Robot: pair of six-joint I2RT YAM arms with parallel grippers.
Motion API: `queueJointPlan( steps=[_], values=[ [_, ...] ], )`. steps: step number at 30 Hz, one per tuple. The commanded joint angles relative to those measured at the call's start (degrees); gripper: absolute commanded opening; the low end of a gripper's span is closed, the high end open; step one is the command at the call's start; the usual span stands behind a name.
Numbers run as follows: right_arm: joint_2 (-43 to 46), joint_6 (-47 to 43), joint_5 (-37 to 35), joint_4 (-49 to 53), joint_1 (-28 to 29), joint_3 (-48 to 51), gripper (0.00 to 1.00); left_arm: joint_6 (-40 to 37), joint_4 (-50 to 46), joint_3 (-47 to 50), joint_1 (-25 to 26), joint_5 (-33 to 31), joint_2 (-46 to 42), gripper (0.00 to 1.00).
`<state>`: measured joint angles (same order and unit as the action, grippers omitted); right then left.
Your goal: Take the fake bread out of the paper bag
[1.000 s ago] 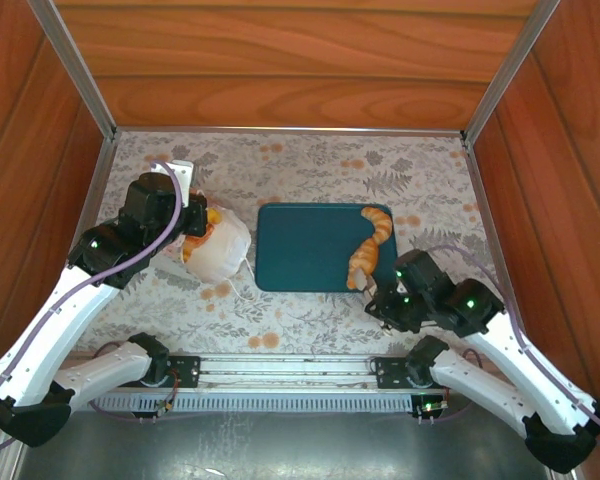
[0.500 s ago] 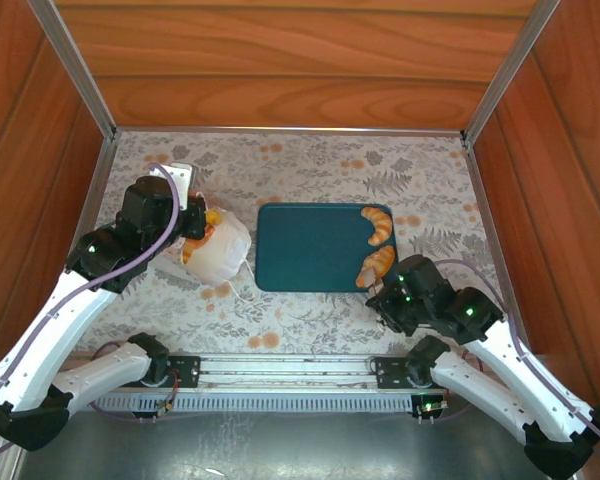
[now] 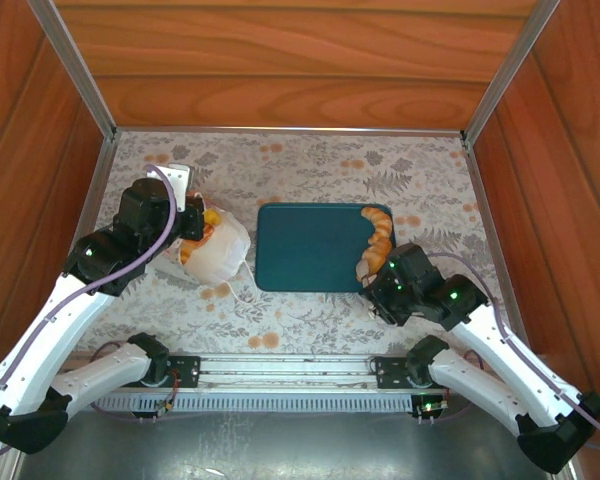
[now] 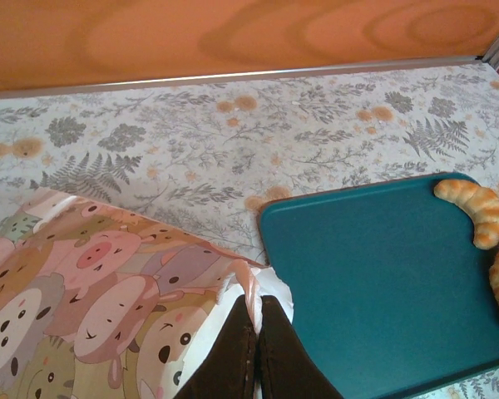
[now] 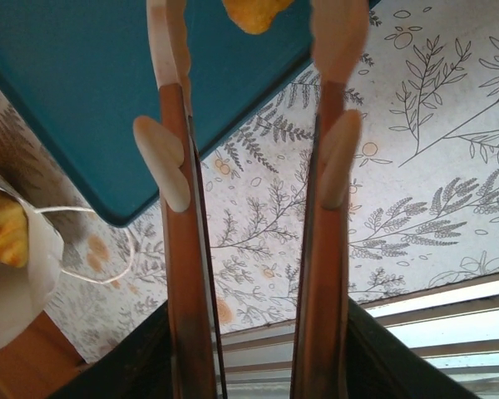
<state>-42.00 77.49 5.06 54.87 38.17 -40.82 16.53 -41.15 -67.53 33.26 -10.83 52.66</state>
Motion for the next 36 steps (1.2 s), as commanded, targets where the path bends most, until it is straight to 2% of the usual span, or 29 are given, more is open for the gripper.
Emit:
queueJointPlan(
  steps=[1,7,10,14,22,27,31,36],
  values=[
    [0.1,-0.3,1.4,1.1,-0.4,-0.5,0.51,0.1,2.3,-0.1,-0.4,0.1,-0.9,0.00],
    [1.3,-0.2,1.2,3.9,-0.4,-1.6,0.51,0.2,2.6,-0.1,-0.4,0.6,-0.4,0.00],
    [2.5,-0.4,-0.5,5.6,-0.4,-2.1,0.48,0.3,2.9,-0.2,-0.3,1.0,0.0,0.00],
    [3.2,-0.2,0.1,7.0,-0.4,-2.3,0.50,0.4,3.0,-0.2,-0.3,1.1,0.0,0.00],
    [5.6,-1.2,-4.6,16.8,-0.4,-7.5,0.49,0.4,3.3,0.2,-0.4,1.1,0.1,0.00],
    [4.5,-2.2,-7.1,19.2,-0.4,-11.1,0.47,0.8,3.4,0.5,-0.3,1.2,-0.2,0.00],
    [-0.5,-10.6,-11.6,19.3,-0.6,-17.7,0.48,0.9,3.4,0.6,-0.3,1.1,-0.6,0.00],
    [-11.4,-22.0,-8.7,17.3,-2.3,-24.6,0.43,1.1,3.4,0.4,-0.4,1.1,-0.5,0.00]
  ],
)
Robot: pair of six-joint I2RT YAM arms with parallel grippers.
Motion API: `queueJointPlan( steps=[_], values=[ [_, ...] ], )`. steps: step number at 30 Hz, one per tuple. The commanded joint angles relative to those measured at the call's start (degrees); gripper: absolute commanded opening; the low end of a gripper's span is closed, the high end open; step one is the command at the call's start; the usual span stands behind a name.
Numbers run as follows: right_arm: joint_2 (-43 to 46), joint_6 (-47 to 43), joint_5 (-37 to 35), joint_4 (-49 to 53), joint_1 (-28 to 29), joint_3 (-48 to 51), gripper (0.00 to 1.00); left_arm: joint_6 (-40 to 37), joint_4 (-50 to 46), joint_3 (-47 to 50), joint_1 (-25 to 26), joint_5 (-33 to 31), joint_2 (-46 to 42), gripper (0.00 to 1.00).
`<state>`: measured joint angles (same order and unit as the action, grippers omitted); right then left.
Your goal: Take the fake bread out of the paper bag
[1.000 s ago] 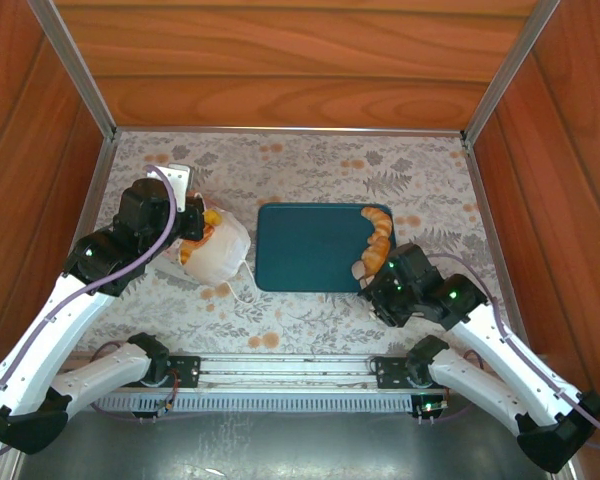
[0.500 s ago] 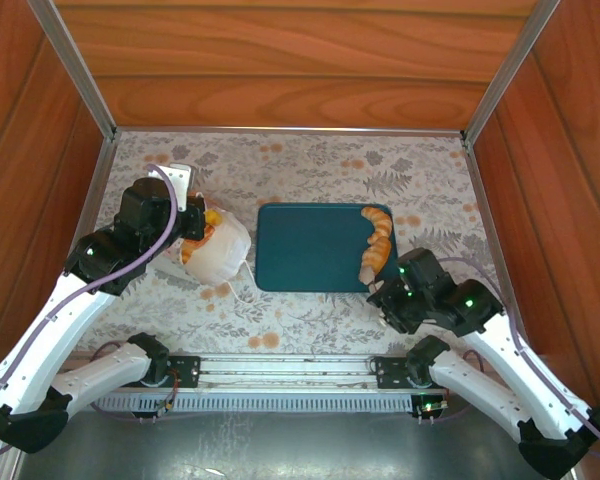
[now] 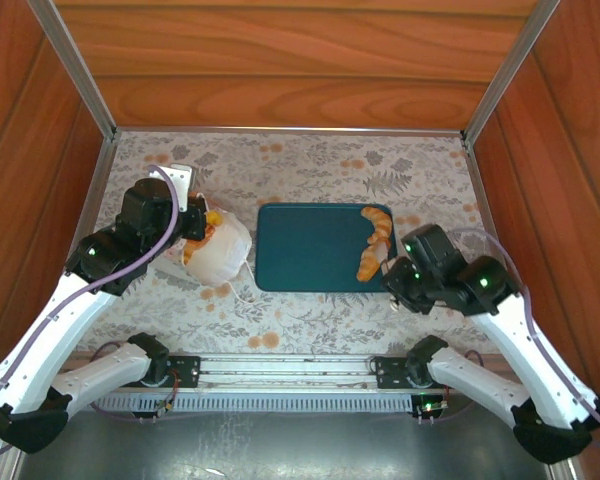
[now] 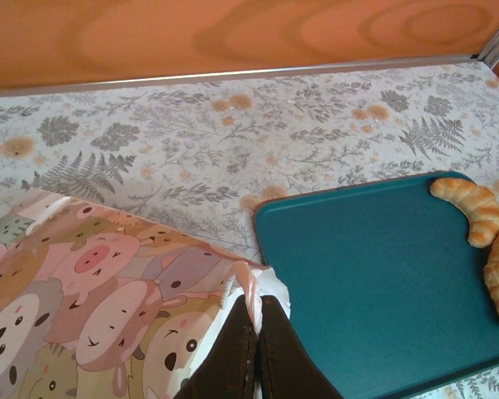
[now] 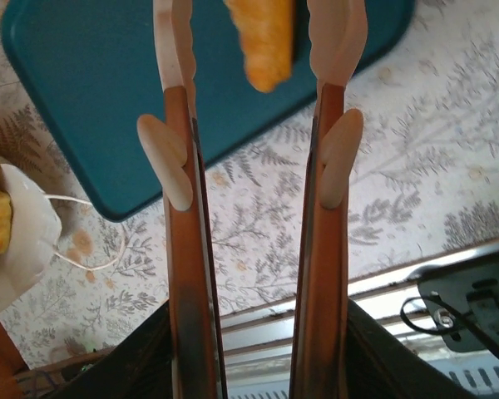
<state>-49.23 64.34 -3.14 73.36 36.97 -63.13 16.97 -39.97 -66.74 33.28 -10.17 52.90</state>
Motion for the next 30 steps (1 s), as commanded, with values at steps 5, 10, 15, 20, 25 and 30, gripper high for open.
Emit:
queueJointPlan(
  steps=[5,10,15,20,25,30],
  values=[
    [-10.6,-16.4,3.1,-4.3,-5.3,-3.3,0.43,1.0,2.3,-0.4,-0.3,0.7,-0.4,0.00],
    [-14.3,-22.5,5.0,-5.7,-7.6,-4.6,0.42,1.0,2.3,-0.1,-0.4,0.2,-0.8,0.00],
    [-14.8,-24.0,5.9,-6.0,-9.6,-1.7,0.41,1.0,2.4,-0.1,-0.4,0.0,-0.8,0.00],
    [-12.7,-24.2,7.0,-6.5,-11.3,2.8,0.41,1.0,2.4,-0.3,-0.4,0.4,-0.6,0.00],
    [-10.9,-24.8,8.9,-5.8,-12.3,5.3,0.41,1.1,2.4,-0.5,-0.4,0.6,-0.6,0.00],
    [-8.8,-24.5,8.6,-3.7,-12.5,5.5,0.40,1.4,2.4,-0.7,-0.3,0.8,-0.6,0.00]
  ],
)
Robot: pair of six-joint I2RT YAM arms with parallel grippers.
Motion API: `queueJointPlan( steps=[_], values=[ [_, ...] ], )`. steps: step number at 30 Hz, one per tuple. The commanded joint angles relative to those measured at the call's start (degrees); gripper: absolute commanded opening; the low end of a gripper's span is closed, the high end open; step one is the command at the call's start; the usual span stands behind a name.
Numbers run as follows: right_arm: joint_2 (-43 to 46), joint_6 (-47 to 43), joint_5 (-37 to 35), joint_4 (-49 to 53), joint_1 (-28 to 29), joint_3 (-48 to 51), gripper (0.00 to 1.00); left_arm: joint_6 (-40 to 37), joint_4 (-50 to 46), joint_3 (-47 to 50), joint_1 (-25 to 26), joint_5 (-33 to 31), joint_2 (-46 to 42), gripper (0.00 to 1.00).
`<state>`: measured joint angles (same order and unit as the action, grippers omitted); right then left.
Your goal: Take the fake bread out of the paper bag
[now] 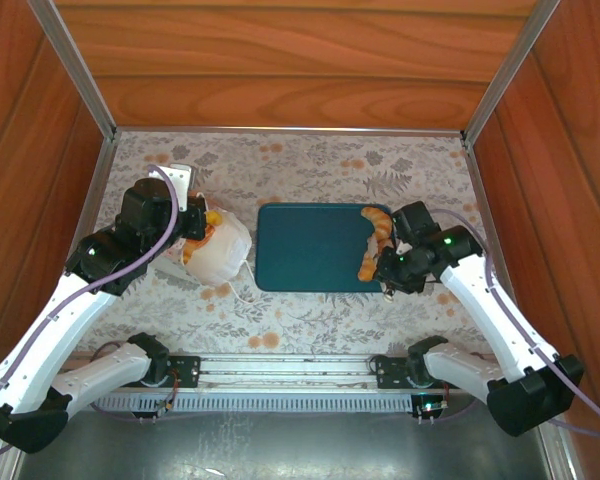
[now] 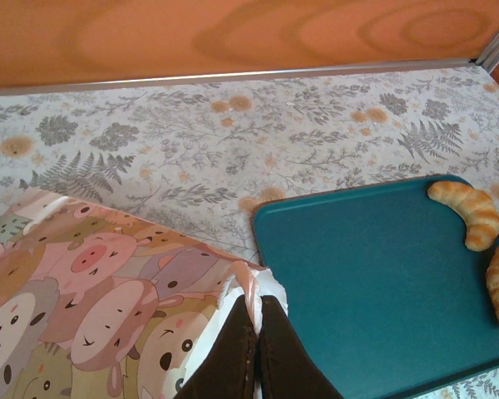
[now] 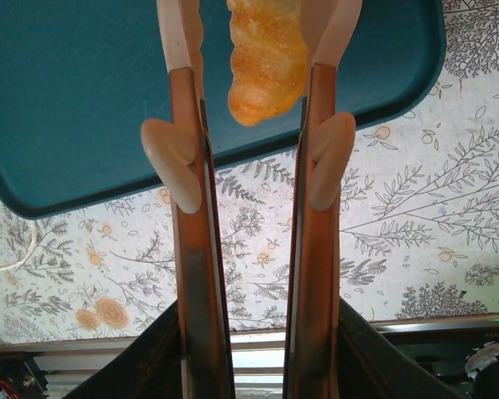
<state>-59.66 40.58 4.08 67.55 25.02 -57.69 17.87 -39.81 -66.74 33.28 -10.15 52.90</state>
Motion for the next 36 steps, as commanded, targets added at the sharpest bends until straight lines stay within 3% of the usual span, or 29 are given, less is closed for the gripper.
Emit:
queueJointPlan(
  steps=[1,25,36],
  values=[
    [2.0,-0.3,1.3,2.7,-0.6,0.1,0.41,0.5,2.3,-0.8,-0.3,0.7,-0.6,0.00],
    [6.2,3.8,1.9,1.8,-0.7,5.3,0.39,0.8,2.8,-1.6,-0.4,1.5,0.5,0.00],
    [3.7,1.7,-5.7,6.6,-0.8,-0.3,0.40,0.6,3.1,-1.5,-0.4,1.7,1.0,0.00]
  ],
)
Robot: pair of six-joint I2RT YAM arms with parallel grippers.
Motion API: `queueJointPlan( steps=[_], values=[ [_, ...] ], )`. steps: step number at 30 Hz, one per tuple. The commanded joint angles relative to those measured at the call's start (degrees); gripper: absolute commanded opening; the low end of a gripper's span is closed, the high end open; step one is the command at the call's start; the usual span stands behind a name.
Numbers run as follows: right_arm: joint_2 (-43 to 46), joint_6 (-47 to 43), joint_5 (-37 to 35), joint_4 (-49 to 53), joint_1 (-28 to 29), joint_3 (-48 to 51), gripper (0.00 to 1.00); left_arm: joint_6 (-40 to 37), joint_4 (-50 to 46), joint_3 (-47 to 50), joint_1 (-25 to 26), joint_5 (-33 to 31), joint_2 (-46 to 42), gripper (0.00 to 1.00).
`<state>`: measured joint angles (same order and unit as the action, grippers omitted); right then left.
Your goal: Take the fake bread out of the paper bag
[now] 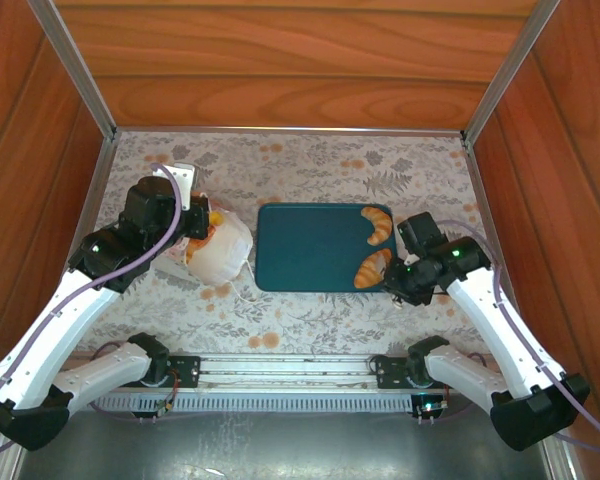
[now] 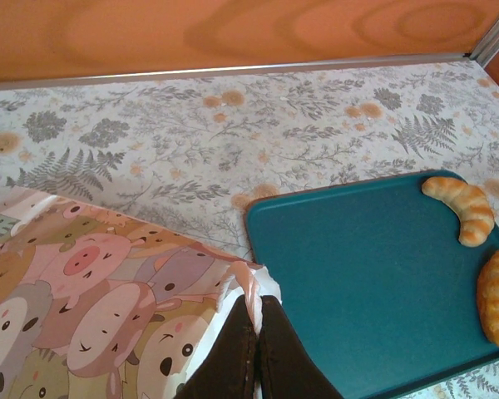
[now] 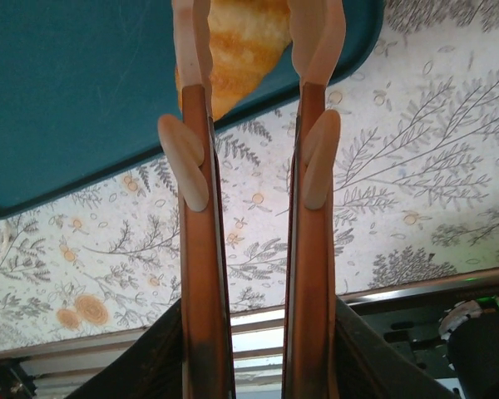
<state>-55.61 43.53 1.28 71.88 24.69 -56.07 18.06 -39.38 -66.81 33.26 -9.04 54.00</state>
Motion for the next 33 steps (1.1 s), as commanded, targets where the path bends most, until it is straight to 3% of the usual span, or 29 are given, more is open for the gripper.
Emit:
queueJointPlan(
  steps=[1,4,8,15,23,33],
  values=[
    [-0.2,-1.7,-2.4,1.8,-0.5,-2.2,0.40,0.5,2.6,-1.4,-0.4,0.6,-0.2,0.00],
    [-0.3,-3.8,-1.0,1.0,-0.4,-4.1,0.39,0.3,2.5,-1.3,-0.4,0.4,-0.6,0.00],
    [-0.5,-7.3,10.5,-3.2,-0.4,-5.7,0.37,0.3,2.5,-0.9,-0.4,-0.2,-1.2,0.00],
    [-2.8,-6.2,23.1,-8.8,1.2,-2.5,0.37,0.7,2.6,-1.5,-0.4,0.3,-0.9,0.00],
    [-8.2,-9.9,15.6,-1.3,1.9,-0.8,0.38,0.4,2.5,-1.3,-0.3,-0.3,-1.5,0.00],
    [-9.3,-9.7,8.4,0.6,1.9,-1.2,0.38,0.6,2.5,-1.1,-0.4,-0.4,-2.0,0.00]
  ],
)
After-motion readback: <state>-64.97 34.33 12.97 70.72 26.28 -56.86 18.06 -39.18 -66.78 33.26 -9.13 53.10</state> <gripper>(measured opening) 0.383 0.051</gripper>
